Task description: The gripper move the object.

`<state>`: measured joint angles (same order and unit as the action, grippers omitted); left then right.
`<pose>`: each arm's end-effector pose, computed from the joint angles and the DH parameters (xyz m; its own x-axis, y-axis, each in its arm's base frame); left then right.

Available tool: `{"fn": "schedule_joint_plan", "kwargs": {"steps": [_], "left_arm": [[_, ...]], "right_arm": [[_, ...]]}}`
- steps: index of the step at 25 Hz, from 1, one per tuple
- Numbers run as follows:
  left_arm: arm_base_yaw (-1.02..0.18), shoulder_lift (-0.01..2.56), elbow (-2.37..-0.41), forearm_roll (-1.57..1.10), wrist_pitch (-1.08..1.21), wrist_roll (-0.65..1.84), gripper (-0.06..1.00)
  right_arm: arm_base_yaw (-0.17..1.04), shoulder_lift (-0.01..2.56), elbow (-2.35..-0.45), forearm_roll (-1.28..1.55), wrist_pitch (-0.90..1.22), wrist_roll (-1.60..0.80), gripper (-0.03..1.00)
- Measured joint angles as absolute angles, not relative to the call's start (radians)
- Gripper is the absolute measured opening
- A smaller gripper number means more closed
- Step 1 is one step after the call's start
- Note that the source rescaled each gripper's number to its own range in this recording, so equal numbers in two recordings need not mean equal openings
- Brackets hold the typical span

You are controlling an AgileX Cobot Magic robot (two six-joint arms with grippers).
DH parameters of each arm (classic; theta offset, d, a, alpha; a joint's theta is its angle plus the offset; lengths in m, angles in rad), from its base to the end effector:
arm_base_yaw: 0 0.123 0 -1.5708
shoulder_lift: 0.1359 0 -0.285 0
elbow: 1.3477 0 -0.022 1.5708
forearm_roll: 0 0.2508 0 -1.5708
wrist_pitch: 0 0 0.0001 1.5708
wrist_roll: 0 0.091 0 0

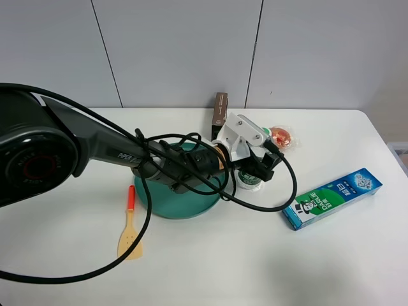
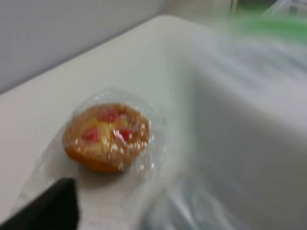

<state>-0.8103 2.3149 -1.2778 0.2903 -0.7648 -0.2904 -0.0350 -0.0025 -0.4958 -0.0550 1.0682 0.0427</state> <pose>0.3114 -0.3535 0.0950 -0.2067 0.1063 -0.9726 0.8302 0.5450 -0.1169 -0.0053 -0.0042 0.2756 -0.4620 0.0323 -0.8863 0.0851 0.9963 -0.0080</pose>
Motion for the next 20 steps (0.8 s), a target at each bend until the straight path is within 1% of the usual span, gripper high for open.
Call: {"fn": "schedule_joint_plan", "kwargs": {"steps": [1, 2, 5, 10, 15, 20], "left_arm": [[-0.810, 2.311, -1.278, 0.290, -0.765, -0.298, 0.89], [-0.810, 2.311, -1.278, 0.290, -0.765, -0.306, 0.94], [-0.810, 2.300, -1.278, 0.289, -0.755, -0.312, 0.98], [-0.810, 2.207, -1.278, 0.289, -0.621, -0.314, 0.98], [-0.810, 2.021, -1.278, 0.270, -0.481, -0.315, 0.98], [-0.809, 1.805, -1.284, 0.225, -0.226, -0.303, 0.98]], "right_arm": [[-0.035, -0.002, -0.496, -0.055, 1.068, 0.043, 1.00], [-0.035, -0.002, -0.496, -0.055, 1.068, 0.043, 1.00], [-0.035, -0.002, -0.496, -0.055, 1.068, 0.043, 1.00], [-0.035, -0.002, -0.496, -0.055, 1.068, 0.043, 1.00], [-0.035, -0.002, -0.496, -0.055, 1.068, 0.043, 1.00], [-0.035, -0.002, -0.496, -0.055, 1.068, 0.043, 1.00]]}}
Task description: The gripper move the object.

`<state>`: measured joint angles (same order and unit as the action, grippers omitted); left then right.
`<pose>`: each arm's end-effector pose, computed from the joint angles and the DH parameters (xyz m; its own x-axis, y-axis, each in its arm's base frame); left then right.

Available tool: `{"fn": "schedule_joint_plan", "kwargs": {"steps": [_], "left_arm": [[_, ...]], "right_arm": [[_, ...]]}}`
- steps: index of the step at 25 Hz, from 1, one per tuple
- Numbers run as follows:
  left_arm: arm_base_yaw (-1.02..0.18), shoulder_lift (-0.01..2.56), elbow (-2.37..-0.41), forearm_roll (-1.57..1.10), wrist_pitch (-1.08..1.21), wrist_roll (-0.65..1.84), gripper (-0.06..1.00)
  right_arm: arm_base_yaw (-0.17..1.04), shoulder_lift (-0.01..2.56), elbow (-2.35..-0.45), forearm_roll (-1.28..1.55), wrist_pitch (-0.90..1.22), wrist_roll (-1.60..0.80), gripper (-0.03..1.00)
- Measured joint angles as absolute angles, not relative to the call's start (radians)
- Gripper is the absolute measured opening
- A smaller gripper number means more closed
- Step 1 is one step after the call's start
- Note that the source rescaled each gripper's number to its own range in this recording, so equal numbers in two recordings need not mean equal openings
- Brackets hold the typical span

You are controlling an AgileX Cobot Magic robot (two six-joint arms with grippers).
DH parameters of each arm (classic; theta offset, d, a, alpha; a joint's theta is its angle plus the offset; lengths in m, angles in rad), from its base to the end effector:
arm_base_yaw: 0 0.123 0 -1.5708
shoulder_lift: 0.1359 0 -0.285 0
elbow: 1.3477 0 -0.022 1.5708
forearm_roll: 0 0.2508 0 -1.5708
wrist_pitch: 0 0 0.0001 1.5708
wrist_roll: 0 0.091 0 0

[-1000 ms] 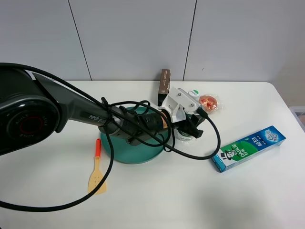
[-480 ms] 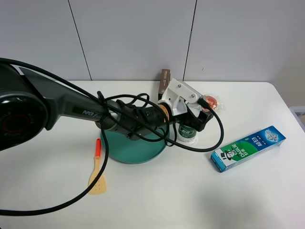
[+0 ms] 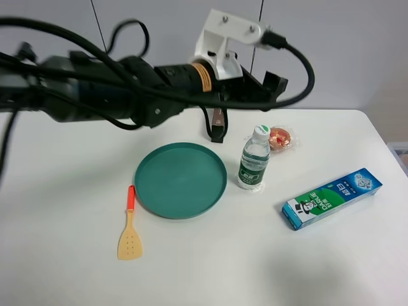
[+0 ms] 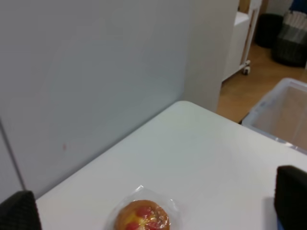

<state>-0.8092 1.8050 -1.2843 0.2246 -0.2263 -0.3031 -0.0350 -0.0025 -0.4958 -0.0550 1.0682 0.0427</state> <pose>0.2926 -0.3134 0.2840 -0.2087 0.0974 -0.9731 0.7416 0.6644 -0.0926 -0.0053 -0.0042 0.2756 -0.4620 0.0323 -0.8863 0.0851 0.9963 -0.0080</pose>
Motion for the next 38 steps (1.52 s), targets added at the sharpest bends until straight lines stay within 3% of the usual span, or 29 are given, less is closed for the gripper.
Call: {"fn": "schedule_joint_plan", "kwargs": {"steps": [7, 19, 23, 29, 38], "left_arm": [[-0.653, 1.668, -1.285, 0.211, 0.107, -0.121, 0.98], [-0.094, 1.438, -1.285, 0.131, 0.647, 0.133, 0.98], [0.044, 1.307, -1.284, 0.072, 0.796, 0.156, 0.98], [0.147, 1.092, -1.194, 0.000, 0.872, 0.168, 0.98], [0.153, 0.741, -0.959, -0.038, 0.842, 0.176, 0.98]], "right_arm": [[-0.035, -0.002, -0.496, -0.055, 1.068, 0.043, 1.00], [-0.035, -0.002, -0.496, -0.055, 1.068, 0.043, 1.00], [-0.035, -0.002, -0.496, -0.055, 1.068, 0.043, 1.00], [-0.035, -0.002, -0.496, -0.055, 1.068, 0.043, 1.00], [-0.035, -0.002, -0.496, -0.055, 1.068, 0.043, 1.00]]}}
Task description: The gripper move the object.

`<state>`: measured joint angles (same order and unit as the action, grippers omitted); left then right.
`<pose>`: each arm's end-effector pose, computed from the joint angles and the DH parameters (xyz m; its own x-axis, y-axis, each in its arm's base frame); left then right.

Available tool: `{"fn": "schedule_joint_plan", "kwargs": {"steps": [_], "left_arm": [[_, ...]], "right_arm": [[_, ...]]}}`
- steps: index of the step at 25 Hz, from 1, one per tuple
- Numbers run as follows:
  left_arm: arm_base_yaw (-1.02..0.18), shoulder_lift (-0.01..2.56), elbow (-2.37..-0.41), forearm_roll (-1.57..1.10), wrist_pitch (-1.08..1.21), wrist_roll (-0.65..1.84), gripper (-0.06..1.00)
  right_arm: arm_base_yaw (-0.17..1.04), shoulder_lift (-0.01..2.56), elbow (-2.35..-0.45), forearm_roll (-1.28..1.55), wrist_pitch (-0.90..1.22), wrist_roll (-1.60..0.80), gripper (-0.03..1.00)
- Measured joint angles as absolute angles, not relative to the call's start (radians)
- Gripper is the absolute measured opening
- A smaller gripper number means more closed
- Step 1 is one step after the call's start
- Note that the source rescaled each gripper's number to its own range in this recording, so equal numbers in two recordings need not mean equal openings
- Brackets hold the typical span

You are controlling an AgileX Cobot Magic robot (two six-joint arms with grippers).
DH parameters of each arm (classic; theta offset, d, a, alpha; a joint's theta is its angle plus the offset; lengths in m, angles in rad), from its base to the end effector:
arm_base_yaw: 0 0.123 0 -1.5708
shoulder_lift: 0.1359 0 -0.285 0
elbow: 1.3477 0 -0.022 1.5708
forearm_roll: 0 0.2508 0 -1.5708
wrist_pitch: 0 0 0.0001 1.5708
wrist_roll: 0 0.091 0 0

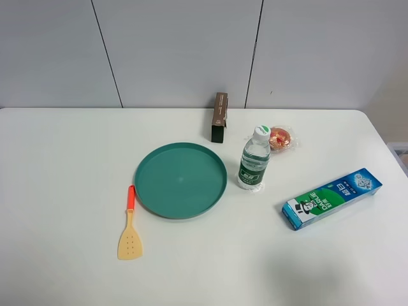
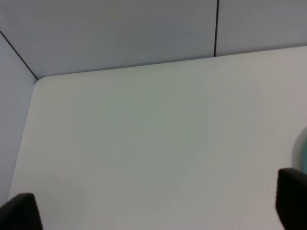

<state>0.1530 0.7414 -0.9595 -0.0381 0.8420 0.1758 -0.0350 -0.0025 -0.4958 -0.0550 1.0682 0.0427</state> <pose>0.1274 0.0170 0.3920 -0.5185 0.0716 -0.8521 -0.0511 0.9921 0.1144 -0.0053 -0.0042 0.2756 -0.4620 0.0323 -0.8863 0.0851 0.9963 -0.0080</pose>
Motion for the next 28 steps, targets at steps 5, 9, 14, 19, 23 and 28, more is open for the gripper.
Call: {"fn": "schedule_joint_plan", "kwargs": {"steps": [5, 9, 14, 19, 23, 28], "left_arm": [[0.153, 0.574, -0.859, -0.084, 0.844, 0.176, 0.98], [0.153, 0.441, -0.791, -0.089, 0.844, 0.177, 0.98], [0.153, 0.279, -0.736, -0.081, 0.860, 0.177, 0.98], [0.153, 0.173, -0.678, -0.078, 0.895, 0.177, 0.98], [0.153, 0.114, -0.626, -0.078, 0.956, 0.177, 0.98], [0.153, 0.060, -0.560, -0.078, 1.015, 0.178, 0.98]], "right_arm": [[-0.035, -0.002, -0.496, -0.055, 1.068, 0.043, 1.00], [-0.035, -0.002, -0.496, -0.055, 1.068, 0.043, 1.00], [-0.035, -0.002, -0.496, -0.055, 1.068, 0.043, 1.00], [-0.035, -0.002, -0.496, -0.055, 1.068, 0.043, 1.00], [-0.035, -0.002, -0.496, -0.055, 1.068, 0.043, 1.00], [-0.035, -0.002, -0.496, -0.055, 1.068, 0.043, 1.00]]}}
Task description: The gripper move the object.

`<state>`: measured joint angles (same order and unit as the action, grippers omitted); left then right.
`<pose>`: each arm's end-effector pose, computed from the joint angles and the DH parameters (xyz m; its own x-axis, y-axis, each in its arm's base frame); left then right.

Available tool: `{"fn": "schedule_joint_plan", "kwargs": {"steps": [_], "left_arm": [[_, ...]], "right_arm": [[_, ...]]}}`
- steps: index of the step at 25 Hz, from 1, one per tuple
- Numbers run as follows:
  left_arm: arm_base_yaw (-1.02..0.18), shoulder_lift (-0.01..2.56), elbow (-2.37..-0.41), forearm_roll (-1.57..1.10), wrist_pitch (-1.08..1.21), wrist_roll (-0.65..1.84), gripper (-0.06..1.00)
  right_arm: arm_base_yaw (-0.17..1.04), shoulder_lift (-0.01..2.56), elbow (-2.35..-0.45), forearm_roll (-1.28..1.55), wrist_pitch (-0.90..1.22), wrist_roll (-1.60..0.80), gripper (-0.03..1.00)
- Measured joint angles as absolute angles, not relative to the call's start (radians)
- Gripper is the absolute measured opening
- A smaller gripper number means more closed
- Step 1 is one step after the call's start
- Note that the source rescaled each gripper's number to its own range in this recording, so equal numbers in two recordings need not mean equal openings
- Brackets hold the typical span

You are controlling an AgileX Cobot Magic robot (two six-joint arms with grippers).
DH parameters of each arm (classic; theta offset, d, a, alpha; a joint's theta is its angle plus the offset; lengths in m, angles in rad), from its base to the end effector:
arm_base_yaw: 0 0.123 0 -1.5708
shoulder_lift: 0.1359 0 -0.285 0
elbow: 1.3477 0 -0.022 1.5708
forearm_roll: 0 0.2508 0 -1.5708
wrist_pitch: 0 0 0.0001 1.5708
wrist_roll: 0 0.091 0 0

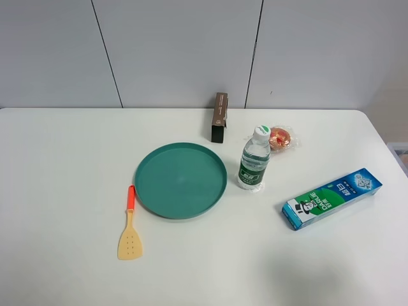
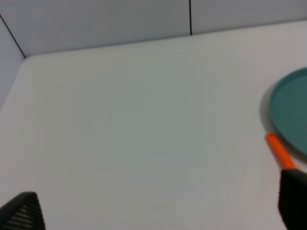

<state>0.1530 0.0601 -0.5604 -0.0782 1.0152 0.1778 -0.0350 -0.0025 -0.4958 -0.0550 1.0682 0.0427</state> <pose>0.0006 -0.0060 0.2982 -0.4175 0.0730 -0.9058 -0.0359 0.9947 0.0967 -0.0053 -0.0042 0.2756 -0.4620 0.0323 -0.8863 0.0851 0.9963 -0.0080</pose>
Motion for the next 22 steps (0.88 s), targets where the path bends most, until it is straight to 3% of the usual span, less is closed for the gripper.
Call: {"fn": "schedule_joint_plan", "kwargs": {"steps": [22], "left_arm": [[0.153, -0.005, -0.520, -0.128, 1.068, 0.141, 0.98]], "right_arm": [[-0.035, -0.002, -0.496, -0.055, 1.068, 0.043, 1.00]]}}
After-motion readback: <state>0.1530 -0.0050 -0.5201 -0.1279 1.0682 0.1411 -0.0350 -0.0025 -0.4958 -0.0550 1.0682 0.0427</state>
